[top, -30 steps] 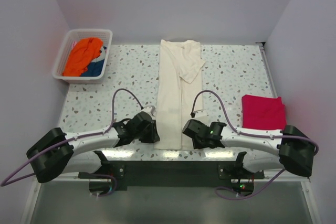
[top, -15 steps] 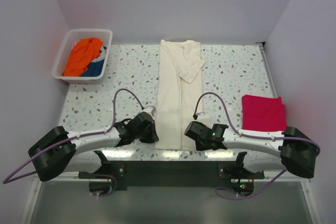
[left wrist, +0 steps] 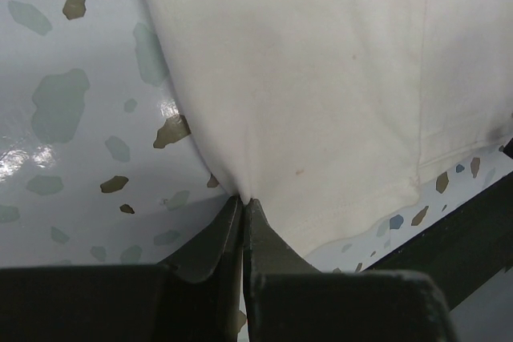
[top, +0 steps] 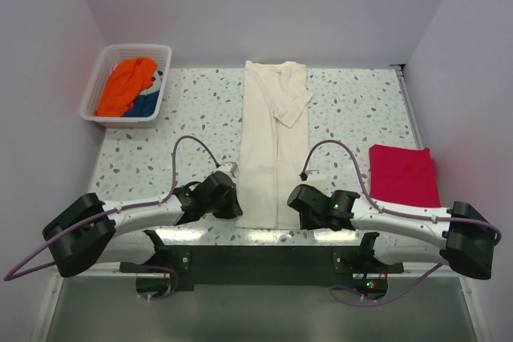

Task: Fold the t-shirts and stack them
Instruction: Fold the tshirt

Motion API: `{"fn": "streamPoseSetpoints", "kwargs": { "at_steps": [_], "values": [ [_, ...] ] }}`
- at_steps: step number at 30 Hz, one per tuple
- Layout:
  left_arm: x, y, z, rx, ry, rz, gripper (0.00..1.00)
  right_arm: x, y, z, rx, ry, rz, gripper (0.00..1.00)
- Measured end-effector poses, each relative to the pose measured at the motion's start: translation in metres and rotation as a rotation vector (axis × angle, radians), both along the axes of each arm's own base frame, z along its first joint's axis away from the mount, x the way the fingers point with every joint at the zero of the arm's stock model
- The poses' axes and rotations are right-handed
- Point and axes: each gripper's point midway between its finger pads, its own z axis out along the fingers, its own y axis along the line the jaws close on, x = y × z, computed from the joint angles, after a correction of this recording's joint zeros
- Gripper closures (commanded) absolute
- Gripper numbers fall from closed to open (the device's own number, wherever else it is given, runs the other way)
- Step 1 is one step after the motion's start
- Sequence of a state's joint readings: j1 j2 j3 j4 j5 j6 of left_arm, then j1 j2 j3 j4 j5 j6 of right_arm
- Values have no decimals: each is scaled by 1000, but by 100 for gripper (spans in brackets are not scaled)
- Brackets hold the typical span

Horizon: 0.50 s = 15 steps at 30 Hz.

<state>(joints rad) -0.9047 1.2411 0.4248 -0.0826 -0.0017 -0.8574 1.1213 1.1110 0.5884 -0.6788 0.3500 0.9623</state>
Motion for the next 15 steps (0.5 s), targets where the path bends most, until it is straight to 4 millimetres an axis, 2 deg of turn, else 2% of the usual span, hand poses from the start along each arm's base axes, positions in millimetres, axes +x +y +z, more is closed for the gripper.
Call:
{"fn": "streamPoseSetpoints", "kwargs": {
  "at_steps": [3, 9, 13, 15],
  "values": [
    [0, -1, 0, -10, 1, 2, 100, 1, 2, 0, -8, 3, 2, 58],
    [-1, -1, 0, -18, 4, 7, 100, 3, 4, -12, -71, 28, 7, 58],
    [-1, -2, 0, -20, 3, 7, 100, 3, 2, -18, -100, 37, 5, 66],
    [-1, -2, 0, -22, 5, 8, 100, 3, 3, -19, -100, 38, 3, 78]
  ]
}}
